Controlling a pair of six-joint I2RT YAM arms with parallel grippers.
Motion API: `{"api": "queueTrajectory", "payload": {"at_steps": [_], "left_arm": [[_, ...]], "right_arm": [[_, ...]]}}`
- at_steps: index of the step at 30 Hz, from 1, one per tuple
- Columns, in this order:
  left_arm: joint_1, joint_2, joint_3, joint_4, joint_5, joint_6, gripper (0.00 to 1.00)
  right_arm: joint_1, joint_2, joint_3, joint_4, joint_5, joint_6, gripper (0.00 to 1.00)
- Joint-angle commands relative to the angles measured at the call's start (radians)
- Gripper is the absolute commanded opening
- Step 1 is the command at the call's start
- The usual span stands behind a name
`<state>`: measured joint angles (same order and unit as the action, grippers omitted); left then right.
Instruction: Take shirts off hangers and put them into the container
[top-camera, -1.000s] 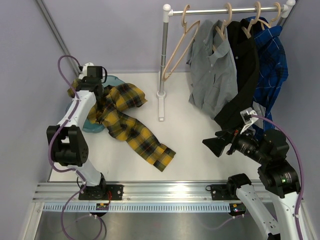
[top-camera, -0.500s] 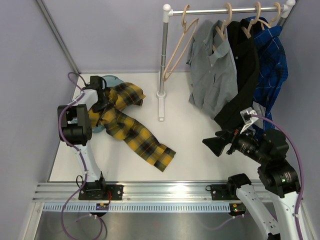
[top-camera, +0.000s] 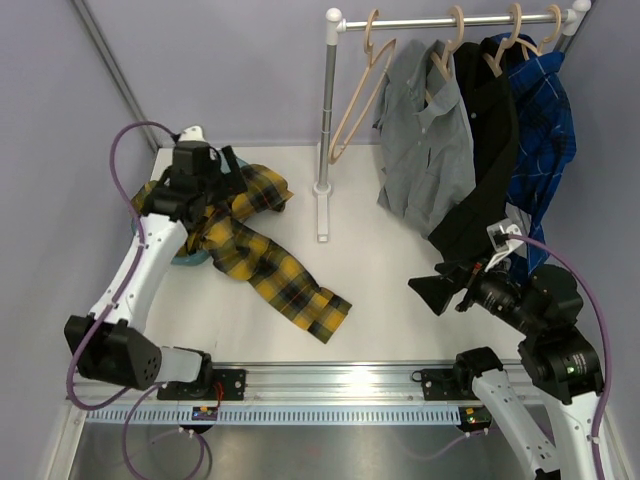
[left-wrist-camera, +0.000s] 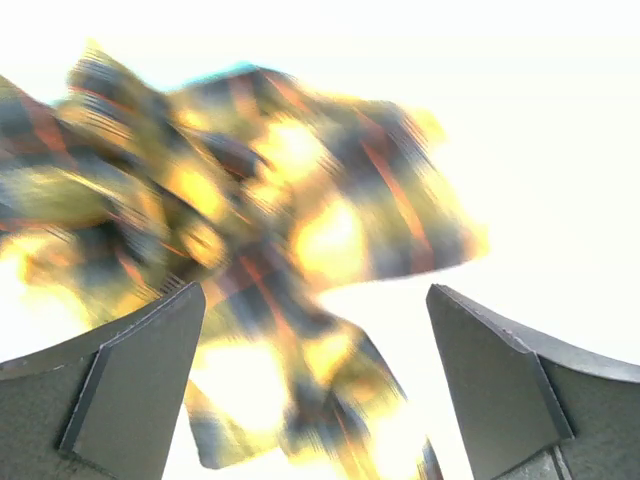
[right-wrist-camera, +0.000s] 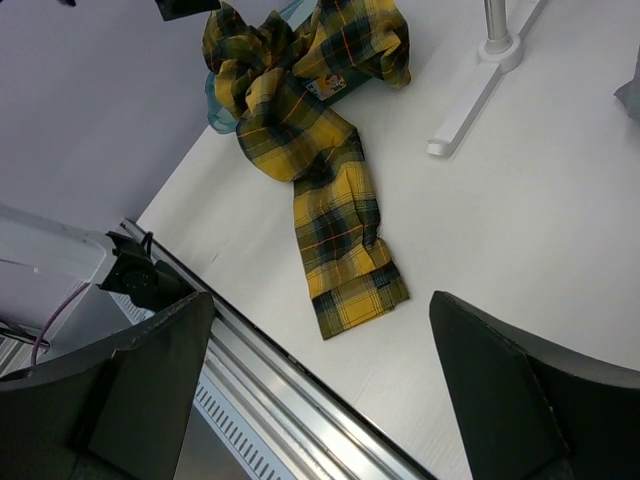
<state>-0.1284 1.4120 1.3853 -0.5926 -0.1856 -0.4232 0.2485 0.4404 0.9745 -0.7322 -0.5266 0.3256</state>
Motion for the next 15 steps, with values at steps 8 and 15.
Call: {"api": "queueTrajectory", "payload": {"at_steps": [8,15], "left_arm": [[-0.521,-0.119,-0.322,-0.044,-0.078,-0.156,0.99],[-0.622,0.113,-0.362,0.081,-0.146,-0.18,0.99]], "right_arm": [[0.008,-0.081,0.009,-0.052,0.045,-0.003,0.99],[0.008,-0.126,0.012,-0.082,0.034,0.01,0.99]]}}
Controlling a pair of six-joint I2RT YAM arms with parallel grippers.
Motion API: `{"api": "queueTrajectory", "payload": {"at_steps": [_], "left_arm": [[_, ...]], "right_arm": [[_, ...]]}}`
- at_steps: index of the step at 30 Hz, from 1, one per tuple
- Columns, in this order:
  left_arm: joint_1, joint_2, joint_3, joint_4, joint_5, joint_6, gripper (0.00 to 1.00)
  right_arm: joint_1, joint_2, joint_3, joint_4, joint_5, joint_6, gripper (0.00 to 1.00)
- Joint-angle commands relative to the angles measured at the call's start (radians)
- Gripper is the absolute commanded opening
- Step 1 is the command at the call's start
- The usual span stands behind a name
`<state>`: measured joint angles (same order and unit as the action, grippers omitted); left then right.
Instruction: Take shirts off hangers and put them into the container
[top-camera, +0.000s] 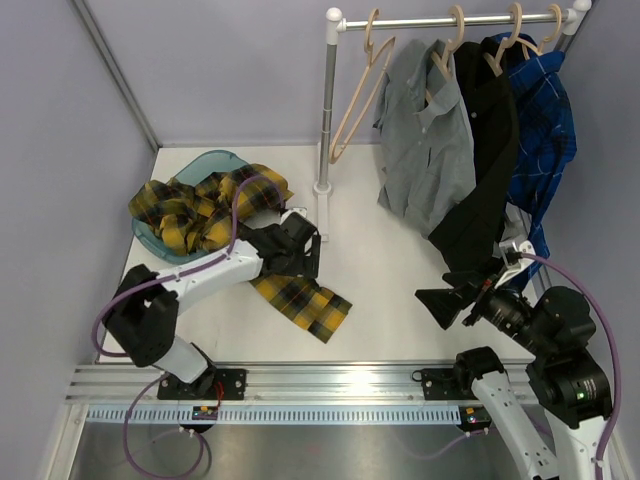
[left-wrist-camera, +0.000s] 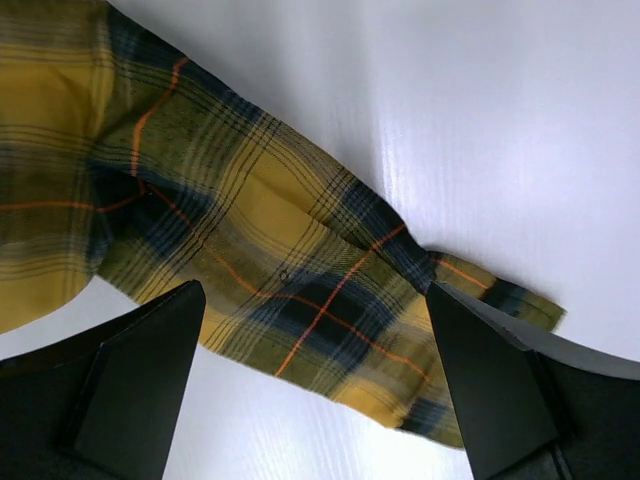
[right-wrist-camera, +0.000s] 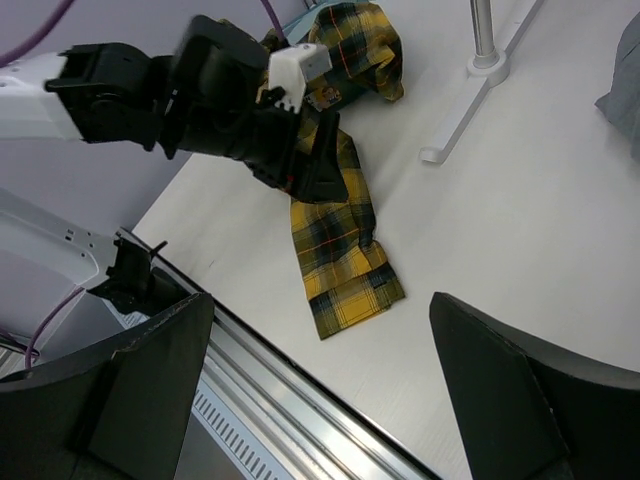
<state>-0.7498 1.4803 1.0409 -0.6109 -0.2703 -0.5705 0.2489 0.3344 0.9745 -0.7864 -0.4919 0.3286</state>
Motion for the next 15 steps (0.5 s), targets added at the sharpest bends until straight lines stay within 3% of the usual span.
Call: {"api": "queueTrajectory", "payload": {"at_steps": [1,9,12,15], "left_arm": [[0.0,0.067,-0.022,0.112,-0.064,-0.035,0.99],[0.003,0.256,-0.022,0.161,-0.102,-0.037,0.92],[0.012,0.3,-0.033,0.172,-0.106,-0.049,0.81],[0.032,0.322,-0.045,0.181,-0.092,-0.058,0.48]], "right_arm": [[0.007,-0.026,0.015,-0.034,0.003,0.004,1.0],[0.007,-0.06,0.041,-0.093,0.026,-0.007,0.99],[0.007,-0.064,0.041,-0.102,0.026,-0.008,1.0],[0.007,-0.064,0.043,-0.109,0.026,-0.014,1.0]]}}
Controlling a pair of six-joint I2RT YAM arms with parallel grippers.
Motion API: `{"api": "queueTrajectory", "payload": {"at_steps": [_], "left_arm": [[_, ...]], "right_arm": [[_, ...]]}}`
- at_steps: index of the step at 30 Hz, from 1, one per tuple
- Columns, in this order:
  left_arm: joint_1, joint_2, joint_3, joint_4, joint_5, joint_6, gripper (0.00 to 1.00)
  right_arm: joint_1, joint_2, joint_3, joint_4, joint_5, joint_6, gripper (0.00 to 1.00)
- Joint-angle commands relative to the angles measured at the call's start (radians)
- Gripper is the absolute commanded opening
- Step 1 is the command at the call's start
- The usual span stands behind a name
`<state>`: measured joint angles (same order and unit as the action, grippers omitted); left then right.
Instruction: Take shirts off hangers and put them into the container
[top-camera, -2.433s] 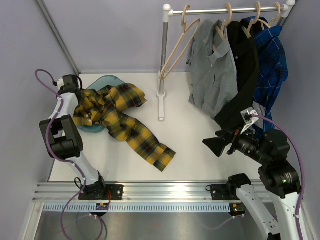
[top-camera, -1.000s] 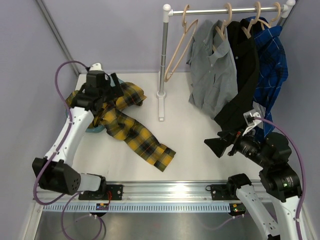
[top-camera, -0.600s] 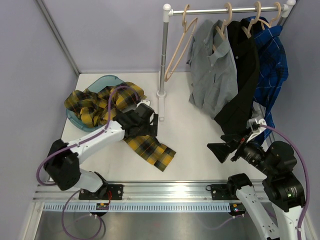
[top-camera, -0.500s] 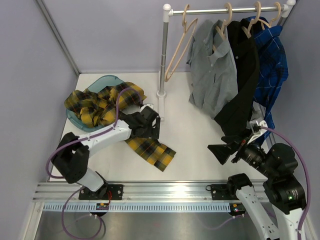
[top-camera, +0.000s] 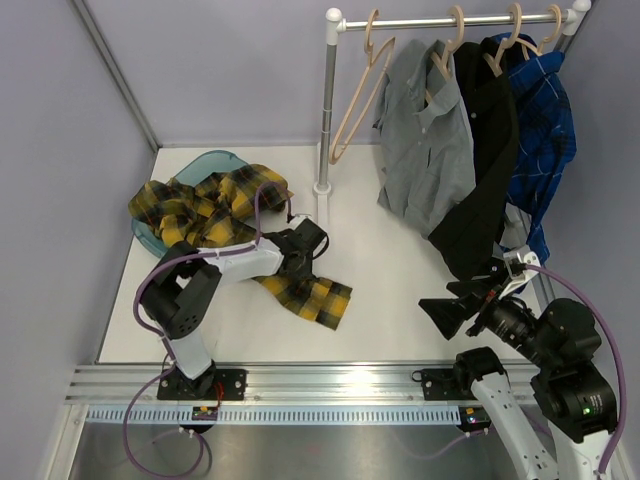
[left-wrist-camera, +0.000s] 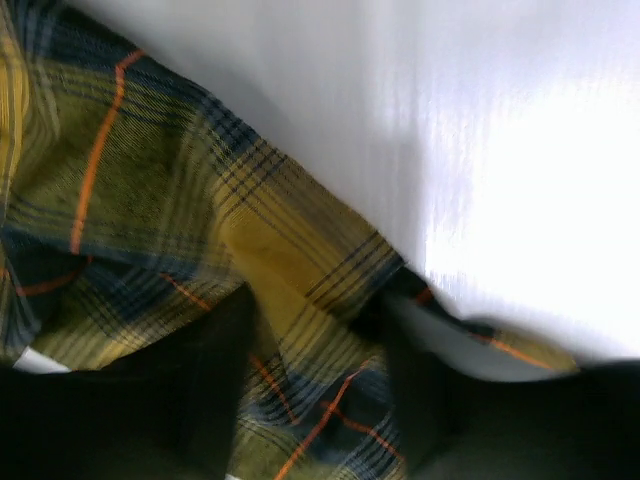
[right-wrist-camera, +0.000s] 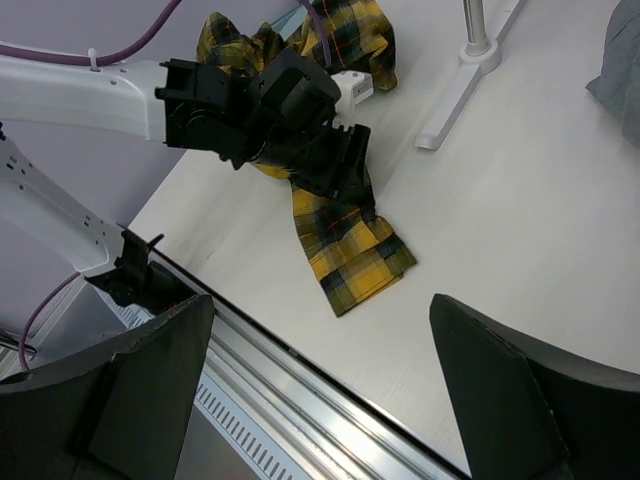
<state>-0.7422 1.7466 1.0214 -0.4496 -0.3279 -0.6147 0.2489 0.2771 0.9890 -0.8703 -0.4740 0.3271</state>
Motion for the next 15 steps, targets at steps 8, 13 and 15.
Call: {"api": "queueTrajectory", "payload": {"at_steps": [8,13,15], "left_arm": [[0.041,-0.109,0.005,-0.063,-0.097,0.026,0.0],[0.171,-0.324,0.155,-0.221,-0.267,0.128,0.0],[0.246,-0.383,0.199,-0.225,-0.339,0.176,0.0]], "right_arm": [[0.007,0.005,0.036,-0.024,0.017,-0.023,0.99],[0.007,0.03,0.046,-0.003,0.014,-0.028,1.0],[0.009,0.046,0.05,0.007,0.009,-0.033,1.0]]}}
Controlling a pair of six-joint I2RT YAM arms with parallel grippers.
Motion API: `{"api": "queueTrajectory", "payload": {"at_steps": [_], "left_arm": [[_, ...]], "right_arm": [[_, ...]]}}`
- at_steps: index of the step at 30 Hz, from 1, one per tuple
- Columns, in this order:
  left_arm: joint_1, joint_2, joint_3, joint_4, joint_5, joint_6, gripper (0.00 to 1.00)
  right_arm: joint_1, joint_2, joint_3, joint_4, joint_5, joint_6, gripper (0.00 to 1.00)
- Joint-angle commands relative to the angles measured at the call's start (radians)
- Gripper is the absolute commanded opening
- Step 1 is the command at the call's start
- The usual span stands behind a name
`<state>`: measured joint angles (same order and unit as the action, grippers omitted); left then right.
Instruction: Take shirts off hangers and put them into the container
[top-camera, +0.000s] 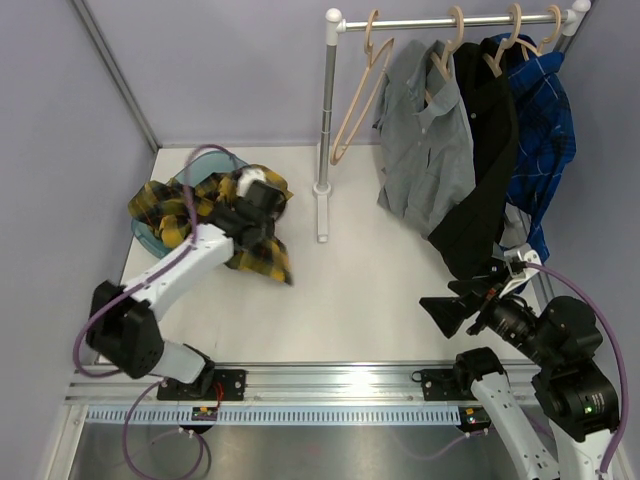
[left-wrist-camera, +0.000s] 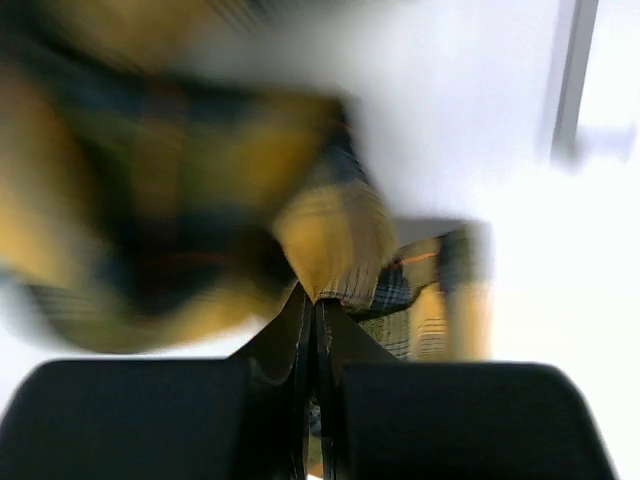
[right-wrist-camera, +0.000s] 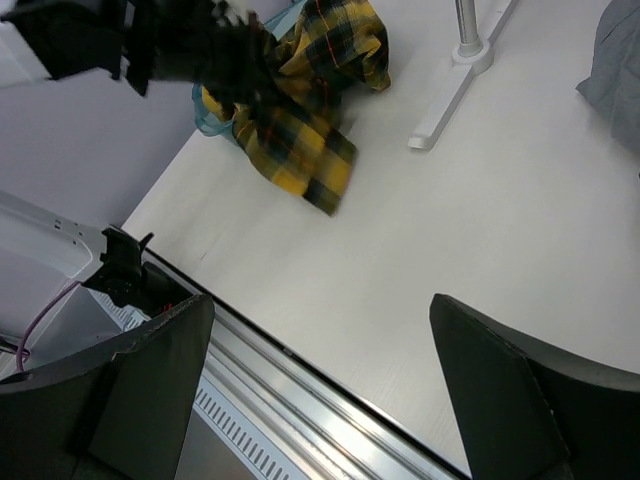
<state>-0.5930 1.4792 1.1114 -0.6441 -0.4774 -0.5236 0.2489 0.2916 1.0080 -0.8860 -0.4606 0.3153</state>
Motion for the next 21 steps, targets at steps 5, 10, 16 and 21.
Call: {"api": "queueTrajectory", "payload": {"at_steps": [5,10,16,21], "left_arm": [[0.343,-0.09,0.353,-0.013,-0.24,0.212,0.0],[0.522,0.024,0.458,0.093,-0.236,0.252,0.0],[0.591,0.191,0.401,0.192,-0.181,0.228,0.0],[0.591,0.329,0.306,0.224,-0.09,0.166,0.0]], "right_arm": [[0.007,0.047,0.018,0.062,-0.009,-0.019,0.99],[0.007,0.067,0.017,0.065,-0.009,-0.025,1.0],[0.007,0.075,0.007,0.065,-0.001,-0.027,0.99],[0.007,0.09,-0.006,0.087,-0.006,-0.015,0.99]]}}
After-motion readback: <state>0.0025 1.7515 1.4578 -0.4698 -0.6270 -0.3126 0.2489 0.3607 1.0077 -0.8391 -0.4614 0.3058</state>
